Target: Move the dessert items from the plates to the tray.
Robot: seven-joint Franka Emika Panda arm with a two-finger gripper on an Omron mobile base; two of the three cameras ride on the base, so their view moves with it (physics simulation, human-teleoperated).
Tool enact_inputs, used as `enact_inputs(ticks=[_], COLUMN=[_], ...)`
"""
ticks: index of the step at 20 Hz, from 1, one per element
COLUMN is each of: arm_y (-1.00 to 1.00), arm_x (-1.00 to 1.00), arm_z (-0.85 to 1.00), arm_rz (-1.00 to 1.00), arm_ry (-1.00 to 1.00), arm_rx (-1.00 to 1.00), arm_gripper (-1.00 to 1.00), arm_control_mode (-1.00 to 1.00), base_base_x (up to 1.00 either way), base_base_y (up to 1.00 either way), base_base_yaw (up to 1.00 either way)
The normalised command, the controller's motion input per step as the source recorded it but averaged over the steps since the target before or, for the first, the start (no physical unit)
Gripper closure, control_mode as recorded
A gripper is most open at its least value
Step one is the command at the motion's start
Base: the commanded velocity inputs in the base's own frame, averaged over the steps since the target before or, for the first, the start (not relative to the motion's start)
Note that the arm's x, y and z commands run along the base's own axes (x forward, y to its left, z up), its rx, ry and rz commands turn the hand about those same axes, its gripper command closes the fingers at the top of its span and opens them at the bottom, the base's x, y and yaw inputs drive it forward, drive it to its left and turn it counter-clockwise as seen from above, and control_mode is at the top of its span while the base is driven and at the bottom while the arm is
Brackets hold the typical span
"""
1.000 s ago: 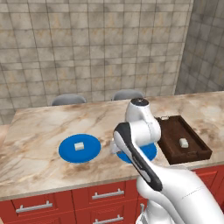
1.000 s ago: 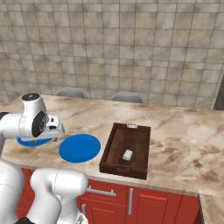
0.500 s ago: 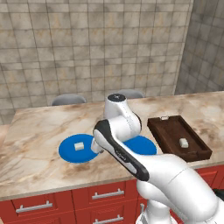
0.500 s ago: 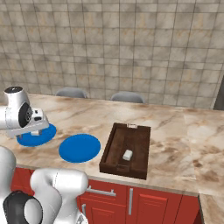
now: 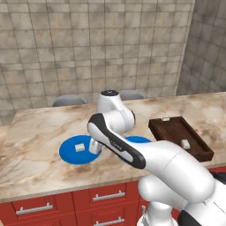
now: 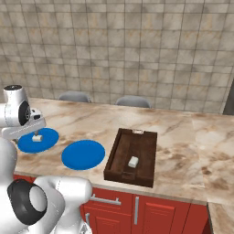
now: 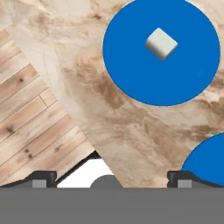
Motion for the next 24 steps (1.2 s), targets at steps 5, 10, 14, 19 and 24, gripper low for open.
enact_inputs(ticks=[5, 10, 14, 19, 24], arm_y=[0.11, 0.15, 0.11, 0.01, 0.07], arm_x=[0.04, 0.02, 0.11, 0.37, 0.42], arm_z=[0.0, 0.0, 0.0, 0.0, 0.0], arm_rz=[0.27, 0.24, 0.15, 0.05, 0.04], arm_ry=[0.0, 0.01, 0.0, 0.0, 0.0], arm_rx=[0.0, 0.0, 0.0, -0.03, -0.05], arm_gripper=[-1.0, -1.0, -1.0, -1.0, -1.0], arm_control_mode=[-1.0, -1.0, -1.0, -1.0, -1.0], base_base_x=[0.0, 0.0, 0.0, 0.0, 0.0], base_base_y=[0.0, 0.0, 0.0, 0.0, 0.0], base_base_yaw=[0.0, 0.0, 0.0, 0.0, 0.0])
